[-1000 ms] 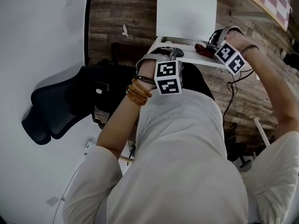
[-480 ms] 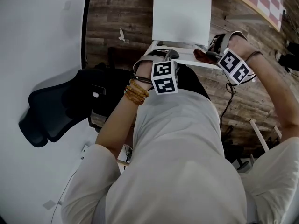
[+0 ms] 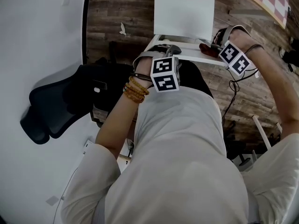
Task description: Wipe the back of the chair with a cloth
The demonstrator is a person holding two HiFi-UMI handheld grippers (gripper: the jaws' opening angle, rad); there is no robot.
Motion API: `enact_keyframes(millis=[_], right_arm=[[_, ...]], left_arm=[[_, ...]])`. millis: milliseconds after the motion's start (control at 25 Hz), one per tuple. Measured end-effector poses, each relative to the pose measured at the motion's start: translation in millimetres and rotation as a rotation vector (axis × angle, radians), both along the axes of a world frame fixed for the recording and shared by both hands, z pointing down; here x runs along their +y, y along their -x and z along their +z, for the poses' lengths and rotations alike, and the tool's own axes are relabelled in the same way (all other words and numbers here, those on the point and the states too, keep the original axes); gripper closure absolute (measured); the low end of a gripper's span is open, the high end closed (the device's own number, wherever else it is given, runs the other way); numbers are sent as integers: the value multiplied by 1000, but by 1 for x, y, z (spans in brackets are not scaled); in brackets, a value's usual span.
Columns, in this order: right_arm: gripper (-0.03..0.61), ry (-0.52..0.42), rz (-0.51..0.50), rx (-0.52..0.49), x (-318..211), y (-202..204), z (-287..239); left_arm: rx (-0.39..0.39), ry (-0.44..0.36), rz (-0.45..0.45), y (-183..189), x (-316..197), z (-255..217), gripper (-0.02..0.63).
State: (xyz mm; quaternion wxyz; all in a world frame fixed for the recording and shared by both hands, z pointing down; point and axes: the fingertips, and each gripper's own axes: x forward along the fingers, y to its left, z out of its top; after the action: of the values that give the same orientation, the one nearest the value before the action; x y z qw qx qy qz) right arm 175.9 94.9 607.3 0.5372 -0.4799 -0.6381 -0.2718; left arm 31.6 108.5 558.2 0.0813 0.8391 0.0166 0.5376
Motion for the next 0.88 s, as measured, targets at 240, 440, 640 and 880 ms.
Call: enact_keyframes(millis=[240,440,640,880], right_arm=[[482,15,1,41,-2,-2,34],[482,29,-4,82,-3,-7,61],[482,40,-12,131,-4,-15,88],[482,61,4,160,-2,-21,94]], left_arm=[[10,13,-16,-1,0,-2,422],[15,18,-27,-1,-1,-2,422],[20,21,-36,-1,-1,-2,422],[20,11,-38,1,-2,0,422]])
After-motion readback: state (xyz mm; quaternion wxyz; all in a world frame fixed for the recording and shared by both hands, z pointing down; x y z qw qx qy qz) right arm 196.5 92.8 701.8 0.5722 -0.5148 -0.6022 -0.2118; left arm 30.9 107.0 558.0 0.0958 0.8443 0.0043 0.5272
